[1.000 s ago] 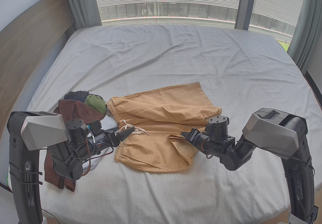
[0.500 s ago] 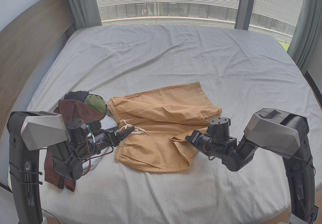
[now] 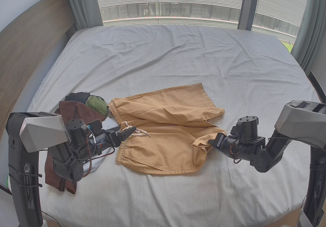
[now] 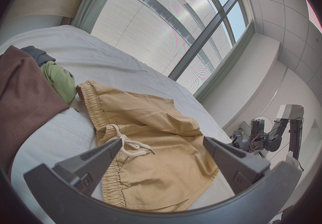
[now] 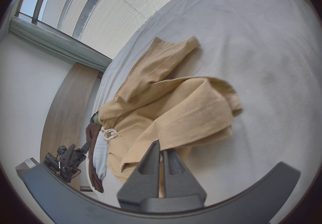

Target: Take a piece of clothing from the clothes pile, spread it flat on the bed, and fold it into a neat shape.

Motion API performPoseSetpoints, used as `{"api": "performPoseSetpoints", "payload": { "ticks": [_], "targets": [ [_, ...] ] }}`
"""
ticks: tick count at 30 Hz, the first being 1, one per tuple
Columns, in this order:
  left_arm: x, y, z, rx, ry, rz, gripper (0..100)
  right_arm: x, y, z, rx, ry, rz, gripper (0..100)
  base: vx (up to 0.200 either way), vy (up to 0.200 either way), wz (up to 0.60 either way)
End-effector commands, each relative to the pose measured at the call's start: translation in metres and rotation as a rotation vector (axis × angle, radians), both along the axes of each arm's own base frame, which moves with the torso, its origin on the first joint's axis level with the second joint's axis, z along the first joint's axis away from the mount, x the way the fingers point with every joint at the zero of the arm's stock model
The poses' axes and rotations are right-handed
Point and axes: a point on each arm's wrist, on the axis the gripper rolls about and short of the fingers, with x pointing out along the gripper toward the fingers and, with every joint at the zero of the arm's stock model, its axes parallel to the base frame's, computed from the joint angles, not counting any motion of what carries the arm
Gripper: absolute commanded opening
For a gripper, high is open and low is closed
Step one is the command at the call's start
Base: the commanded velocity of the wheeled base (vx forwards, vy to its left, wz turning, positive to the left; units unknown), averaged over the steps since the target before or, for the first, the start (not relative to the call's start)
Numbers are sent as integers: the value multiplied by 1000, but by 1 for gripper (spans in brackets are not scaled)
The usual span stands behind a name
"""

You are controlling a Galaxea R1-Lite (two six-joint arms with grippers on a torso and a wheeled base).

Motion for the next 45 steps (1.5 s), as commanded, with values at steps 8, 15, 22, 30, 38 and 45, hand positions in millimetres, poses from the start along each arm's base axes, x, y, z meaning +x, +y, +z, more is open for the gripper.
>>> {"api": "performPoseSetpoints", "payload": {
  "ticks": [8,15,22,30,38,45],
  "targets": [
    [0,0,3,-2,-6,0,100,-1,-54,-7,-49,30,-50,0,0,0,0],
    [-1,-1,2,-2,-3,-2,100,4,-73,-30,-75,70,-62,0,0,0,0],
    [0,0,1,0,-3,-1,100,5,-89,-33,-64,81,-84,0,0,0,0],
    [-1,0,0,1,2,-1,100,4,-99,-33,-72,71,-91,100,0,0,0],
    [0,0,0,1,0,-1,100,-3,-109,-30,-56,68,-97,100,0,0,0],
    [-1,0,0,1,2,-1,100,-16,-112,-37,-22,118,-55,100,0,0,0]
  ]
}}
